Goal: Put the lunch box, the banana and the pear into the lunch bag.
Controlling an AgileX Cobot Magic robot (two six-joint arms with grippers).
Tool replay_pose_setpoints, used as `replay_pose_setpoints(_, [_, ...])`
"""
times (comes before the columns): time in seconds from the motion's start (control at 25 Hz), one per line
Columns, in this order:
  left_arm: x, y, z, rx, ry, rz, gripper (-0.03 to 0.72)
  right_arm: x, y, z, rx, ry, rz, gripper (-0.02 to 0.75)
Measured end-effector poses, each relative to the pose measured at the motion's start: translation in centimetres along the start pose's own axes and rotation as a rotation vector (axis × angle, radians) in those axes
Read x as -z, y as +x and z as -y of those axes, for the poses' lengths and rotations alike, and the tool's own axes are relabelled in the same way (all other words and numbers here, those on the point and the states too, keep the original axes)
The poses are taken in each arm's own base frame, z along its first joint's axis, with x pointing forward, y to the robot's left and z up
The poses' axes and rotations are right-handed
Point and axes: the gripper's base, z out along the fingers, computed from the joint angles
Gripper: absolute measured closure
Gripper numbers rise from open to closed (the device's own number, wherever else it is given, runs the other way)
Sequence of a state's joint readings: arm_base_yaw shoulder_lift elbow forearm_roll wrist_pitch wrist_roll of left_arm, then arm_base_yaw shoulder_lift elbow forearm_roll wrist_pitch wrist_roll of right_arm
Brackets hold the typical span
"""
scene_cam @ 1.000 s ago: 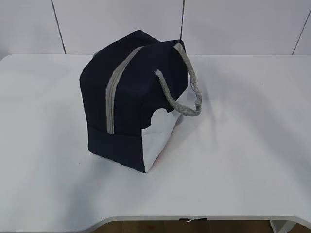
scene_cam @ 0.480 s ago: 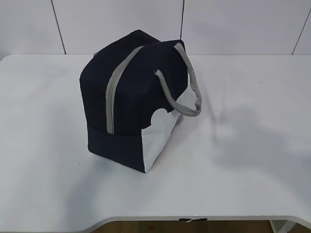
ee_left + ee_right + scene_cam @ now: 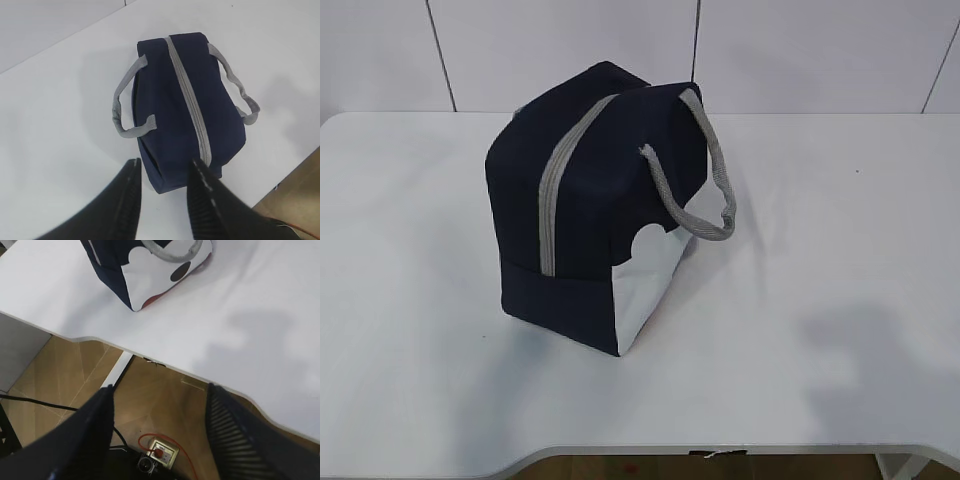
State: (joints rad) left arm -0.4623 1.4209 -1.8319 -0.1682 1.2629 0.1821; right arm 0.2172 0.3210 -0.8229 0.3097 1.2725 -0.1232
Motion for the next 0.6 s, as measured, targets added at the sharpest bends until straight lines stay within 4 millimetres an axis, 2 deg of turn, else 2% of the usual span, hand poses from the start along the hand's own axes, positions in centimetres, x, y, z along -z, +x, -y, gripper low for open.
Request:
replay_pose_setpoints(0.2, [0.8,0.1,0.0,-0.023,-0.014,0.013,0.452,-0.4,2.8,-0.1,0.0,-0.016,0.017,0.271])
replay_pose_setpoints(0.6, [5.5,1.0,0.7,-0.049,-0.052,0.11,0.452,-0.9,6.7,0.0,0.023,-0.008,0.076,0.271])
